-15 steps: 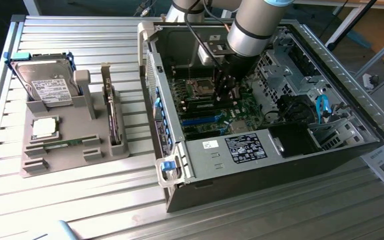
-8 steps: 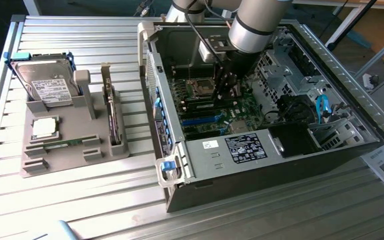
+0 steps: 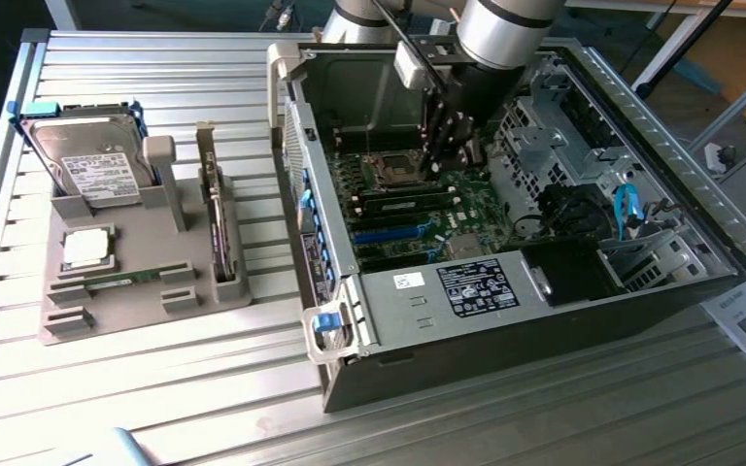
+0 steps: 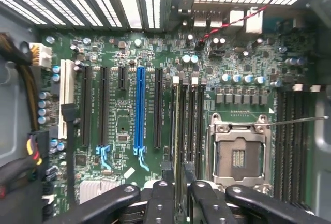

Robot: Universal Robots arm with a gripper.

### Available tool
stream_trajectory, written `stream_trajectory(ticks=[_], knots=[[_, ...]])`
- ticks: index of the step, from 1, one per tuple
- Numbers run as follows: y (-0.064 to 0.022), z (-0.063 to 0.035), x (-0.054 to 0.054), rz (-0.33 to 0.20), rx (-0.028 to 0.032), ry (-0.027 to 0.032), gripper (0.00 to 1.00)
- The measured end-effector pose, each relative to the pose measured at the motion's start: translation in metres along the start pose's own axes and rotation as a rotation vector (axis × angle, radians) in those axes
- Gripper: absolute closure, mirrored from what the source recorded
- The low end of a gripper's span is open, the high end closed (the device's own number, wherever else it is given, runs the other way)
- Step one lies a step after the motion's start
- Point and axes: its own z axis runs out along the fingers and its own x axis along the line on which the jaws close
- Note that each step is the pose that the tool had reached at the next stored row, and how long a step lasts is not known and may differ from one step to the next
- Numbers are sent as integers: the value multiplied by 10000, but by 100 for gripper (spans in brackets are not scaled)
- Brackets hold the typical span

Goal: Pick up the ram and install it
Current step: 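Insert the ram into the slot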

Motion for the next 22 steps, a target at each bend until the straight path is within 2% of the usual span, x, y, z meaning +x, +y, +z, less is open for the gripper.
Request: stream_trajectory(ticks=[5,6,7,11,12,13,14,16,22], knots=[[1,-16,-1,0,1,-2,80],[1,-16,0,-1,0,-1,81],[1,-16,-1,-1,1,-2,88],[1,-16,0,0,0,-1,90],[-36,-17,1,-3,1,-8,90],[-142,-23,4,-1,0,-7,90],[-341,-30,9,0,0,-7,90],[-515,-36,14,-1,0,-8,90],[-858,-47,24,0,1,-7,90]])
